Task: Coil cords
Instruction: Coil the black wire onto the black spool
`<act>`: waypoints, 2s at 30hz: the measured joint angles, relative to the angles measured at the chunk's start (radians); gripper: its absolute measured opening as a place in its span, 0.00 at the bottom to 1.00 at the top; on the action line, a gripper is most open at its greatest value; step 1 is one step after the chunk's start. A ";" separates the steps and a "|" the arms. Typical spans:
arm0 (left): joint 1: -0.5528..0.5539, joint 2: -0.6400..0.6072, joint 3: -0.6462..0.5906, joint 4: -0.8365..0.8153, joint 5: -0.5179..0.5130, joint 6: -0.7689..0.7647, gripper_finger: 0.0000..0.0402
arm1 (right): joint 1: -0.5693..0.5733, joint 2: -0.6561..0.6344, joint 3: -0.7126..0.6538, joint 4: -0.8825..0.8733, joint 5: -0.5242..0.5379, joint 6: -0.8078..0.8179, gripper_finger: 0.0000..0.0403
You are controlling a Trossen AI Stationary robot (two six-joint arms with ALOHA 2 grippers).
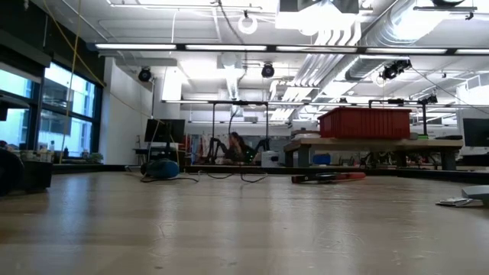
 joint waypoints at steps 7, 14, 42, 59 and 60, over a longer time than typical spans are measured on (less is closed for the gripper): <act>-0.001 0.000 0.000 -0.003 -0.008 0.036 0.00 | 0.016 -0.014 0.000 0.054 0.041 -0.154 0.53; -0.003 0.000 0.000 -0.003 -0.015 0.040 0.00 | -0.009 -0.012 0.000 0.038 0.188 -0.228 0.53; -0.014 0.009 0.000 -0.017 -0.057 0.066 0.00 | -0.045 0.007 0.000 -0.093 0.159 -0.152 0.27; -0.011 0.009 0.000 -0.017 -0.060 0.076 0.00 | -0.045 -0.025 0.000 -0.103 0.218 -0.160 0.27; -0.011 0.009 0.000 -0.017 -0.060 0.076 0.00 | -0.045 -0.029 0.000 -0.111 0.218 -0.160 0.27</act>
